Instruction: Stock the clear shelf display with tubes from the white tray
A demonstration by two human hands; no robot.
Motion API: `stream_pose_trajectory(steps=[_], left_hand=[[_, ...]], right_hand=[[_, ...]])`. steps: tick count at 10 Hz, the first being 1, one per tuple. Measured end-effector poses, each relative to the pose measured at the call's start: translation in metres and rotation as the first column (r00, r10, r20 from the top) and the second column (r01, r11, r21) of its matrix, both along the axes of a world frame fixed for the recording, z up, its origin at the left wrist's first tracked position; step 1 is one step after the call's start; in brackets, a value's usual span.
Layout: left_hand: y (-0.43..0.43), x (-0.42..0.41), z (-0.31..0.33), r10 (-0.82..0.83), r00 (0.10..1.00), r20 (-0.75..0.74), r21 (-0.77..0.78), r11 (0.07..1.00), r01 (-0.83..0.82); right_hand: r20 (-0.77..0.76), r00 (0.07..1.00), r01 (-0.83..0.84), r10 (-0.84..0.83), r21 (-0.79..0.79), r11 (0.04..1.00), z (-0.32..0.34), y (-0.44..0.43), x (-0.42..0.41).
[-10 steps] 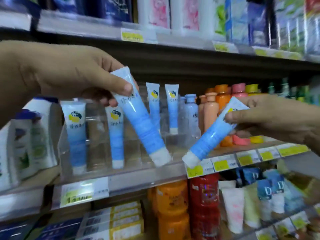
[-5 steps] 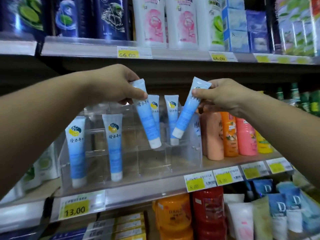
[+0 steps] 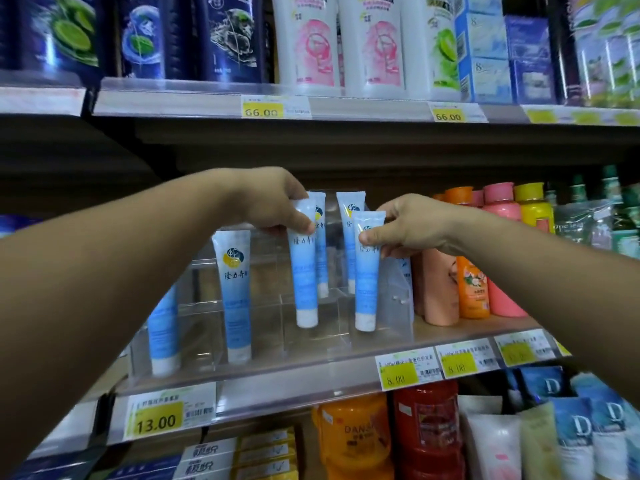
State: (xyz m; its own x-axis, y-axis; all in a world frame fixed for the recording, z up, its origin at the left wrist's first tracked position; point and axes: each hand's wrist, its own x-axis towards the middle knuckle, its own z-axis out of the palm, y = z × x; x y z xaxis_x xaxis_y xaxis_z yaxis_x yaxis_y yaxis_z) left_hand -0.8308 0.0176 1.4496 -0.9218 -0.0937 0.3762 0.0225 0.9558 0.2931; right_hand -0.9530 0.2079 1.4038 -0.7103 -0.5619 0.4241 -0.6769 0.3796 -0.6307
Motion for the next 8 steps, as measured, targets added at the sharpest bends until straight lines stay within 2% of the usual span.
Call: stream_pose_trajectory(steps=[1,3,4,5,7,8], left_hand=[[-0.003,-0.011,-0.010,0.014,0.997,0.082,-0.063,0.998,-0.008],[-0.004,-0.011,-0.005,0.110,0.974,0.199,-0.254,0.966,-0.058],[-0.001,-0.009,-0.003,0.123,0.967,0.224,-0.300,0.953,-0.051],[0.000,-0.012,-0.004,0.087,0.967,0.239,-0.283,0.959,-0.017],[-0.006,-0.009,-0.004,0.099,0.975,0.201,-0.259,0.965,-0.044],[-0.012,0.007,0.002,0.037,0.996,-0.079,-0.304,0.951,-0.060]], right_hand=[[0.009,1.000,-0.020,0.020,0.066,0.998,-0.004,-0.005,-0.005],[-0.008,0.997,-0.072,0.073,0.066,0.995,-0.011,-0.008,-0.011],[-0.005,0.998,-0.067,0.068,0.064,0.996,-0.012,-0.006,-0.011],[-0.006,0.998,-0.068,0.069,0.074,0.995,-0.011,-0.005,-0.012],[0.037,0.998,-0.054,0.054,0.016,0.998,-0.007,0.001,-0.004],[-0.112,0.991,0.042,-0.072,-0.248,0.968,-0.004,0.017,0.007]])
